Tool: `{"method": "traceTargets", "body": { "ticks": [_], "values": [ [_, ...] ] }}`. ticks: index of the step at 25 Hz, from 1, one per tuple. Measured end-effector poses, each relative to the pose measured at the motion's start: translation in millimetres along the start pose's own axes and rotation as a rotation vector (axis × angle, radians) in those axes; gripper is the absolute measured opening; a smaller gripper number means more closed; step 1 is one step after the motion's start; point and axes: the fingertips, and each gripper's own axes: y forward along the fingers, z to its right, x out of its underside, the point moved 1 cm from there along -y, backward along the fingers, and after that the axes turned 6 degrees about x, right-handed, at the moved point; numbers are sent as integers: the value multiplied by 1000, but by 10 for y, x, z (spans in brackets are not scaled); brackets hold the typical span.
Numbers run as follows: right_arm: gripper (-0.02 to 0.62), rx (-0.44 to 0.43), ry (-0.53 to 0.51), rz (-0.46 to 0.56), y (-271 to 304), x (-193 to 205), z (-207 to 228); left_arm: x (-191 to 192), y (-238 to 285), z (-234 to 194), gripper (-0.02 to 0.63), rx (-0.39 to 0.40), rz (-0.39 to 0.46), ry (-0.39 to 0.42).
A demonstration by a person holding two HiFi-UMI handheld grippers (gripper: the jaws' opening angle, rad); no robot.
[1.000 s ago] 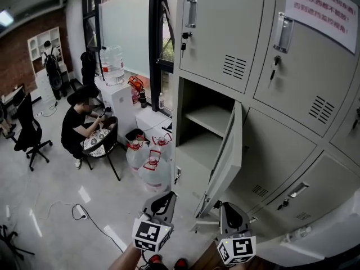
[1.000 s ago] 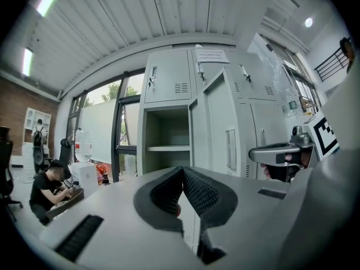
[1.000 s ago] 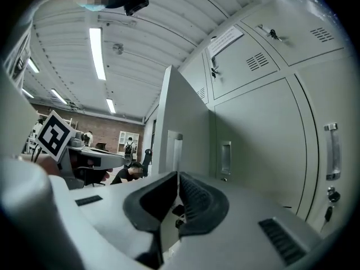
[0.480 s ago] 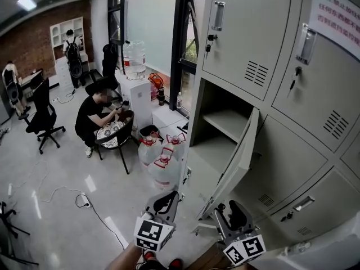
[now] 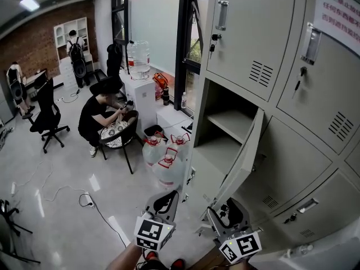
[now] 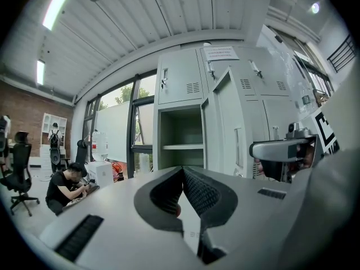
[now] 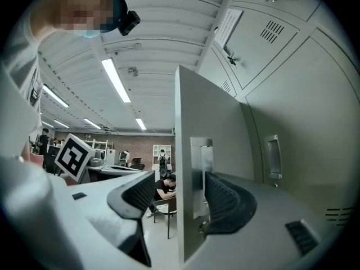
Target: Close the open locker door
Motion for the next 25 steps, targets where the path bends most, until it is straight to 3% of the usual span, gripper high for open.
{"method": "traceTargets", "body": {
  "ticks": [3,8,25],
  "values": [
    [254,22,-1,-4,27,18,37,13,-30,-44,21,-10,-4,0],
    [147,38,-24,-16,63,19,108,36,-62,-113,21,-28,-6,-2],
    [123,-55,-72,-55,653,72,-203,-17,-94,-554,21,-125,2,1]
  ]
}}
